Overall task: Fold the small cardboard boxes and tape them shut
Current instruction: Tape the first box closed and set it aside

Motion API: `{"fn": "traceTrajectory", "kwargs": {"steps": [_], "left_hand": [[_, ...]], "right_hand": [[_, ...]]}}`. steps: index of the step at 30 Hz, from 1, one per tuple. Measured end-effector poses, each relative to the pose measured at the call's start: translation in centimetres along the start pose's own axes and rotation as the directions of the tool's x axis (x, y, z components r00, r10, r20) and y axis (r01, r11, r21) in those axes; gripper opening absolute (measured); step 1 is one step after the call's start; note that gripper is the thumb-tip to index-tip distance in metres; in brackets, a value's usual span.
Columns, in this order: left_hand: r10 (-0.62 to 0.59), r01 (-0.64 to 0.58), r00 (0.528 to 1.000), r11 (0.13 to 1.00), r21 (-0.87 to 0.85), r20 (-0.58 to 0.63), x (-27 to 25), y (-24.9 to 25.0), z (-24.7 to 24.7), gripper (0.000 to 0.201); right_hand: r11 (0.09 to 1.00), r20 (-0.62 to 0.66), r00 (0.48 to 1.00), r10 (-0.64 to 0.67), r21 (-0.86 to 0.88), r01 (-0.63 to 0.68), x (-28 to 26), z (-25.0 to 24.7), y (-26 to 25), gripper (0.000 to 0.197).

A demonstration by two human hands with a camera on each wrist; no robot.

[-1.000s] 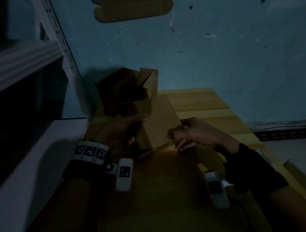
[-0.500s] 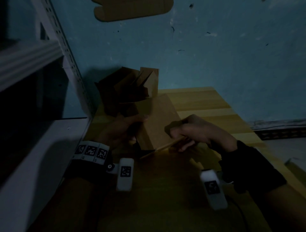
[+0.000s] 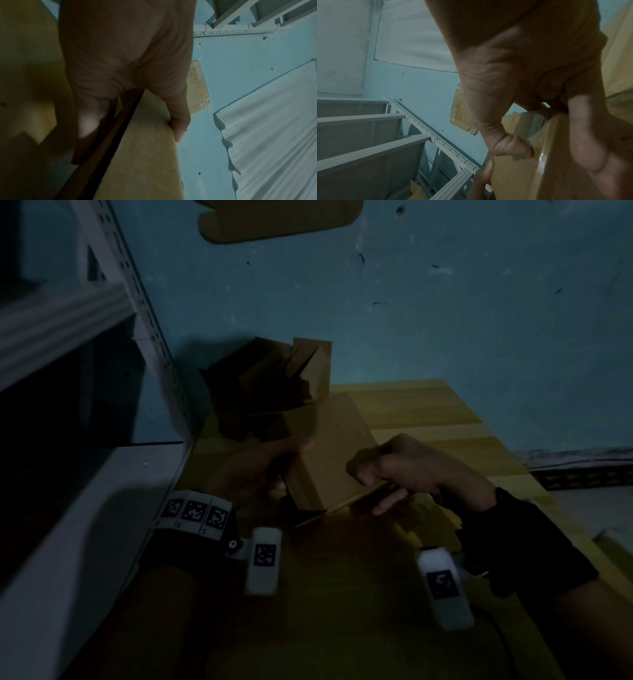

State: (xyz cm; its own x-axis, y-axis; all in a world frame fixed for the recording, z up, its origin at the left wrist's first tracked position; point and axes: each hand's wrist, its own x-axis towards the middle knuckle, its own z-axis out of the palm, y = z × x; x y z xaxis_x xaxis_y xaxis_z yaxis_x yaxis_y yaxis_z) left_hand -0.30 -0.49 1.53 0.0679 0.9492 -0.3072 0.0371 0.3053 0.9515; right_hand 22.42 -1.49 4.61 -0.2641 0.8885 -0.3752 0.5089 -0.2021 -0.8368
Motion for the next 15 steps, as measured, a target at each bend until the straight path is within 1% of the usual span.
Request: {"fn": "traceTrajectory", "kwargs": {"steps": [3, 4, 5, 7, 8, 9, 11, 12, 15], "left_hand": [[0.000, 0.000, 1.000, 1.000, 0.005, -0.017, 0.2, -0.2, -0.1, 0.085], [0.003, -0.003, 1.000, 1.000, -0.004, -0.022, 0.3, -0.2, 0.0, 0.086], [0.015, -0.015, 1.000, 1.000, -0.014, -0.026, 0.4, -0.2, 0.0, 0.085], [0.017, -0.019, 0.999, 0.998, -0.057, -0.041, 0.8, -0.3, 0.1, 0.080], [0.010, -0.014, 0.999, 0.997, -0.079, -0.044, 0.9, -0.4, 0.1, 0.080], [0.001, -0.005, 0.999, 0.995, -0.097, -0.046, 1.1, -0.4, 0.0, 0.083], [-0.024, 0.020, 0.999, 0.996, -0.082, -0.042, 1.4, -0.5, -0.2, 0.091], [-0.028, 0.026, 0.999, 0.997, -0.066, -0.028, 1.5, -0.6, -0.3, 0.094], [-0.031, 0.030, 1.000, 0.995, -0.097, -0.003, 1.8, -0.7, -0.5, 0.107]], "right_hand": [[1.000, 0.006, 1.000, -0.026, -0.015, 0.026, -0.1, -0.2, 0.1, 0.026], [0.999, 0.012, 0.999, -0.032, -0.033, 0.032, 0.1, -0.3, 0.4, 0.018], [0.998, 0.009, 0.999, -0.041, -0.046, 0.041, -0.1, -0.3, 0.3, 0.006], [0.996, -0.037, 0.997, -0.070, -0.062, 0.067, -0.1, -0.4, 0.8, 0.020], [0.996, -0.040, 0.997, -0.073, -0.057, 0.071, 0.0, -0.4, 1.0, 0.021], [0.996, -0.034, 0.997, -0.070, -0.049, 0.069, -0.1, -0.4, 1.1, 0.016], [0.998, 0.019, 0.998, -0.054, -0.011, 0.054, -0.2, -0.8, 1.5, 0.012], [0.999, 0.041, 0.998, -0.049, 0.002, 0.049, -0.1, -1.0, 1.6, 0.017], [0.998, 0.082, 0.995, -0.057, -0.008, 0.057, 0.1, -1.2, 1.6, 0.041]]}}
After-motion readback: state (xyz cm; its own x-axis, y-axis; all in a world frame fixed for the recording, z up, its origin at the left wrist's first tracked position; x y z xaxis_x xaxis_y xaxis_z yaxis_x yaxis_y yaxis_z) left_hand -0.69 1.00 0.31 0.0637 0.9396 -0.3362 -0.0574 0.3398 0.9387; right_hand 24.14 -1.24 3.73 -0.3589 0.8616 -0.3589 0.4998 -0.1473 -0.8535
